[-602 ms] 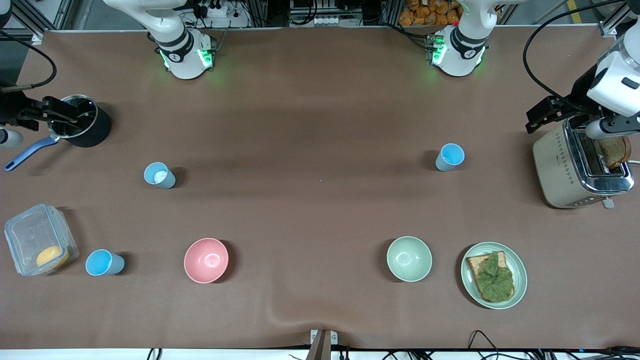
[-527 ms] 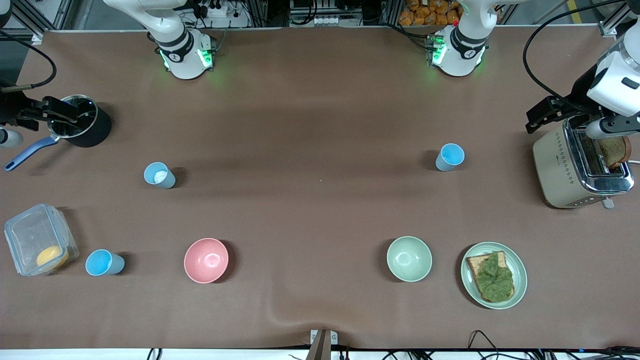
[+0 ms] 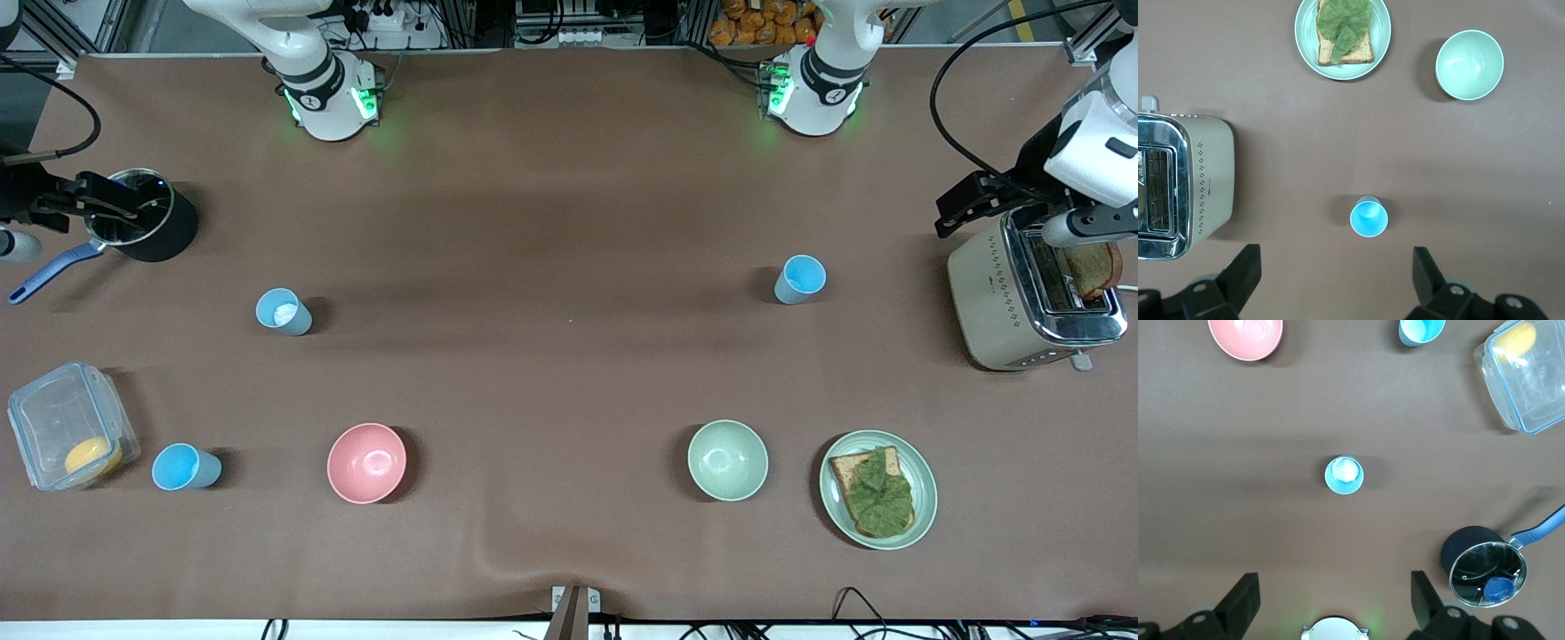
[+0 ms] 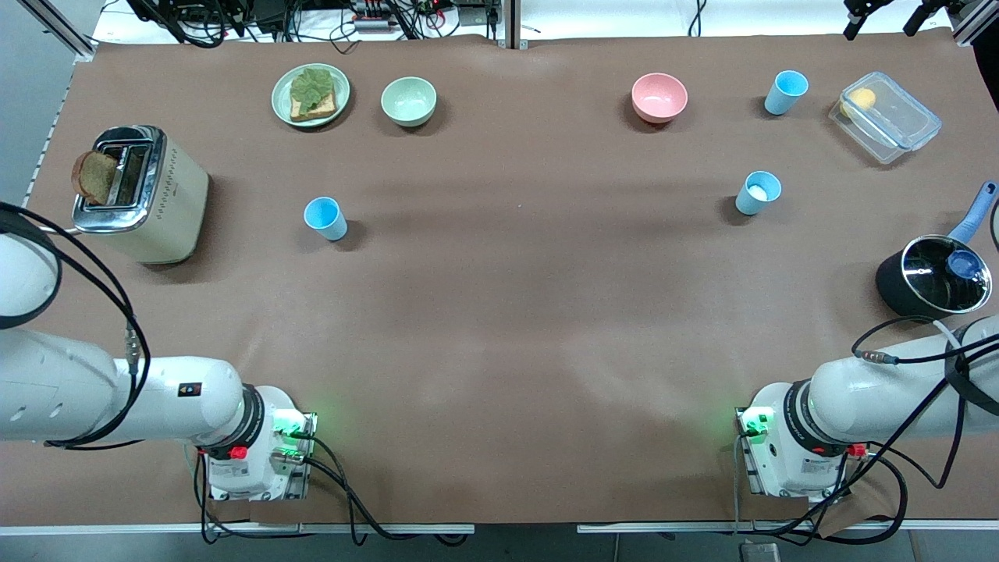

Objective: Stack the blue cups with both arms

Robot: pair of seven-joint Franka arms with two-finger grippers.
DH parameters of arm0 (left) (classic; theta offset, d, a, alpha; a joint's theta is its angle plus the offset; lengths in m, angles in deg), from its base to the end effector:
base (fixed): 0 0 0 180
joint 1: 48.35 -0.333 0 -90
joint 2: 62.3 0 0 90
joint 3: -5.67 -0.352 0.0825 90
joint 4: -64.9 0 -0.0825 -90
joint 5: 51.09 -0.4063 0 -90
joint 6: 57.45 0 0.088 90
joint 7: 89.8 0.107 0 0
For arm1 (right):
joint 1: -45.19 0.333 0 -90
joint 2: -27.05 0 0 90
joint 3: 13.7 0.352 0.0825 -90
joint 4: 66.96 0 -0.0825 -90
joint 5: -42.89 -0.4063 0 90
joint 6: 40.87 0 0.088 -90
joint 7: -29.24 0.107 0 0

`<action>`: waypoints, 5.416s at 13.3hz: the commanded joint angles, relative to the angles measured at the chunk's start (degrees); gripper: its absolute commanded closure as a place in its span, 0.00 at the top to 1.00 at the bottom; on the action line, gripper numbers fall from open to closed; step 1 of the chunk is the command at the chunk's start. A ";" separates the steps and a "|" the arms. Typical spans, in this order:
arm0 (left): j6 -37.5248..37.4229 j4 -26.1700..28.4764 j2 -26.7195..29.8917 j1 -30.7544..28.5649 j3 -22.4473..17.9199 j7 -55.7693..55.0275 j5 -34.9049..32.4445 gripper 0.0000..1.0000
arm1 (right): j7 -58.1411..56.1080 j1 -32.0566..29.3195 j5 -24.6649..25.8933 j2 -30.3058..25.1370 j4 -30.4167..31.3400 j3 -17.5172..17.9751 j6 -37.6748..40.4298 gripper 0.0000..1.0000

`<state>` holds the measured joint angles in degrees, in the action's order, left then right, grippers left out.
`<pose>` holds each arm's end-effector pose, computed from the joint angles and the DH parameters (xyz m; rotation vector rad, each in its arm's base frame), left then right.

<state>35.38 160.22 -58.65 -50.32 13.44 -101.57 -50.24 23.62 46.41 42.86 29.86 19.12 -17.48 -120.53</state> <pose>0.5555 -0.0606 0.6546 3.1280 0.1643 0.0290 0.5734 -0.0245 0.6512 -3.1216 -0.0832 0.2516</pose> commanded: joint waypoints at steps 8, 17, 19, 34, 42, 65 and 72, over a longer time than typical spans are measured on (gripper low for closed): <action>0.69 0.39 0.57 -0.13 0.40 -1.59 -1.20 1.00 | 0.70 -0.34 0.73 1.15 -1.53 0.18 2.05 1.00; 0.69 0.39 0.48 -0.14 0.40 -1.59 -1.20 1.00 | 1.05 -0.07 0.91 1.32 -1.79 0.18 2.93 1.00; 0.69 0.39 0.57 -0.14 0.40 -1.59 -1.20 1.00 | 0.70 0.19 0.73 1.76 -1.44 0.18 2.50 1.00; 0.69 0.39 0.57 -0.14 0.40 -1.59 -1.20 1.00 | -3.42 -1.03 3.28 8.09 25.51 0.27 -26.48 1.00; 0.69 0.39 0.57 -0.14 0.40 -1.59 -1.20 1.00 | -6.07 -4.03 1.44 17.40 30.02 0.45 -37.32 1.00; 0.69 0.47 0.57 -0.14 0.32 -1.59 -1.20 1.00 | 41.26 30.13 -12.80 28.29 3.78 0.80 -25.10 0.00; 0.60 0.47 0.57 -0.31 0.23 -1.59 -1.20 1.00 | 47.80 41.49 -20.18 34.18 -0.55 1.15 -34.67 0.00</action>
<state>35.65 160.27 -58.66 -50.43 13.35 -101.58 -50.25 69.95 86.23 24.34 61.50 21.49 -15.70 -154.08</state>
